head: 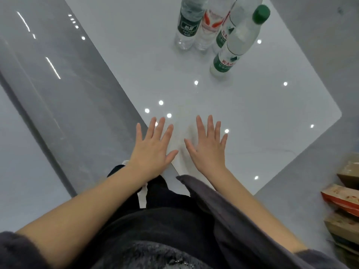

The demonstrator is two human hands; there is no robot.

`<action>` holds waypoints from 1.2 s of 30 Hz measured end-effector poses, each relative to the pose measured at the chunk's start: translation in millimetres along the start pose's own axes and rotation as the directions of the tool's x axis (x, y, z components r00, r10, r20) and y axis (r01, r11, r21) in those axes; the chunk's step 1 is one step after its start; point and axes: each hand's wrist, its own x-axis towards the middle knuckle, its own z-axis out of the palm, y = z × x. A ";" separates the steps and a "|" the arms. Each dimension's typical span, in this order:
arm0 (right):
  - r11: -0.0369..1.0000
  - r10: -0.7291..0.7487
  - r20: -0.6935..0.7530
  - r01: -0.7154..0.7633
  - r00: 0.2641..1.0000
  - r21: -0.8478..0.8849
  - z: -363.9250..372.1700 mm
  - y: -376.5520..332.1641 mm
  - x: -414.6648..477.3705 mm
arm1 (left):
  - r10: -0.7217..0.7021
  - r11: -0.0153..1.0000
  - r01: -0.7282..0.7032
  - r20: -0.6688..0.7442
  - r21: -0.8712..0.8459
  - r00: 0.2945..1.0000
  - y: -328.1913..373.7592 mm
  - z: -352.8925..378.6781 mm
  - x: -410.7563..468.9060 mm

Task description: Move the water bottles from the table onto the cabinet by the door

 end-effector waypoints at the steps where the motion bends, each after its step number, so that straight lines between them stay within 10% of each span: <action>1: 1.000 0.018 -0.011 -0.017 1.000 0.008 -3.5 -6.5 7.4 | 0.009 1.000 -0.009 -0.005 -0.004 1.000 -9.0 -5.0 9.1; 11: 0.910 0.368 -0.069 -0.343 0.927 0.234 -14.9 -96.5 96.2 | 0.263 0.965 -0.264 0.079 0.002 0.962 -126.5 -72.1 137.2; 18: 0.584 0.649 -0.070 -0.437 0.757 0.684 -32.3 -151.9 153.7 | 0.440 0.897 -0.432 0.083 -0.097 0.894 -170.8 -118.7 240.2; 25: 0.204 0.843 -0.038 -0.254 0.537 0.945 -51.0 -129.9 176.6 | 0.383 0.748 -0.295 0.024 -0.594 0.923 -146.7 -129.2 301.2; 36: 0.158 0.876 0.018 -0.323 0.482 0.933 -44.5 -95.3 179.5 | 0.336 0.673 -0.234 0.008 -0.701 0.942 -105.9 -126.9 353.5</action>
